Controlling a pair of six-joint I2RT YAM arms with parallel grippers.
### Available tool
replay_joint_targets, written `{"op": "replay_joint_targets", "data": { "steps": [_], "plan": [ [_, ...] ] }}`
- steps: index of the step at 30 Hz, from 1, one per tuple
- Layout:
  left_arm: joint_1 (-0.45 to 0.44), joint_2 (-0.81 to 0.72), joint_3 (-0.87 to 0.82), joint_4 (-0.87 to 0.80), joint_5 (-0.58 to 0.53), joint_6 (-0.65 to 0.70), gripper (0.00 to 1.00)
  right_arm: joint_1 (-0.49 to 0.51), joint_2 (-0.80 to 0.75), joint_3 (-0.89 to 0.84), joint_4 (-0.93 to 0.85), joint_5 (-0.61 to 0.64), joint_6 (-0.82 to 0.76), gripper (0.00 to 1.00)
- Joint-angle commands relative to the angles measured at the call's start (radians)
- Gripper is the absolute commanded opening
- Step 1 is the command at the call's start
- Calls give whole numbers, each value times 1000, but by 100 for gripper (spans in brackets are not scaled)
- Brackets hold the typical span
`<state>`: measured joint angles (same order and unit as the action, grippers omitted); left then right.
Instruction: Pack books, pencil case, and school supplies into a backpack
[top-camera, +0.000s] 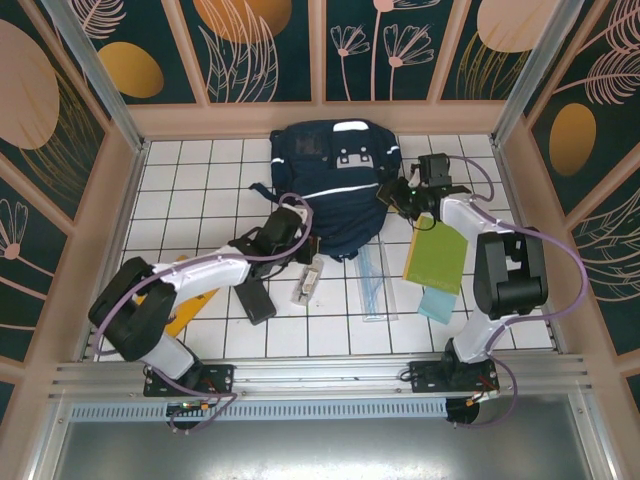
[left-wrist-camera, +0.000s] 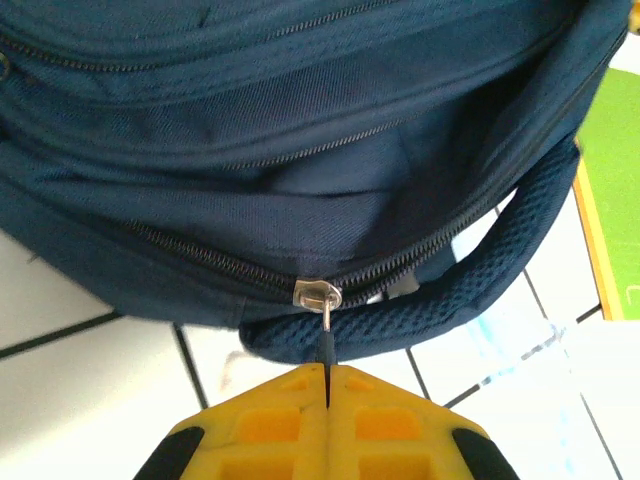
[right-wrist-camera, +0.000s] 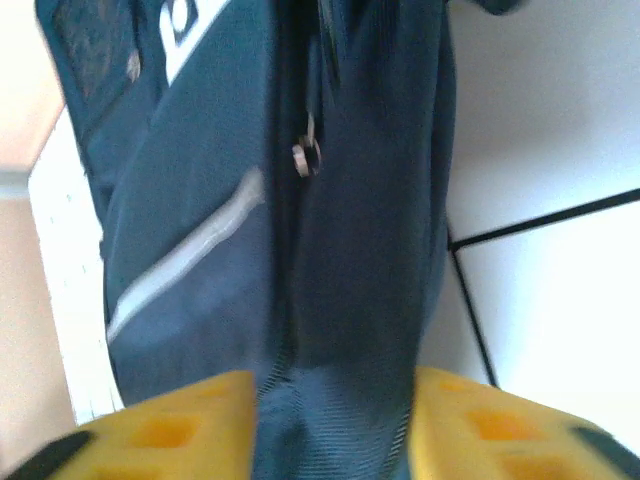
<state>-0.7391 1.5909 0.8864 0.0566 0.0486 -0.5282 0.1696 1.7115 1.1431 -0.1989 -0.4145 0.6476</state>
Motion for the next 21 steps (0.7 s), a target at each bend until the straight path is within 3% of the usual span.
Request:
{"op": "replay_joint_targets", "data": {
  "steps": [1,6,7,8,14,21],
  "plan": [
    [-7,42,64,36,6,9,0,-8,-48,31,8,147,-2,59],
    [-8,59,52,58,-1,28,0,-15,-169,-61,-55,218,21,74],
    [-7,66,53,58,10,27,0,-13,-189,-83,-52,208,34,87],
    [-7,73,53,61,24,24,0,-10,-218,-119,-47,186,59,92],
    [-8,75,15,66,35,27,0,79,-308,-313,44,108,215,93],
    [-7,87,8,32,12,61,0,195,-173,-305,168,90,319,93]
  ]
}}
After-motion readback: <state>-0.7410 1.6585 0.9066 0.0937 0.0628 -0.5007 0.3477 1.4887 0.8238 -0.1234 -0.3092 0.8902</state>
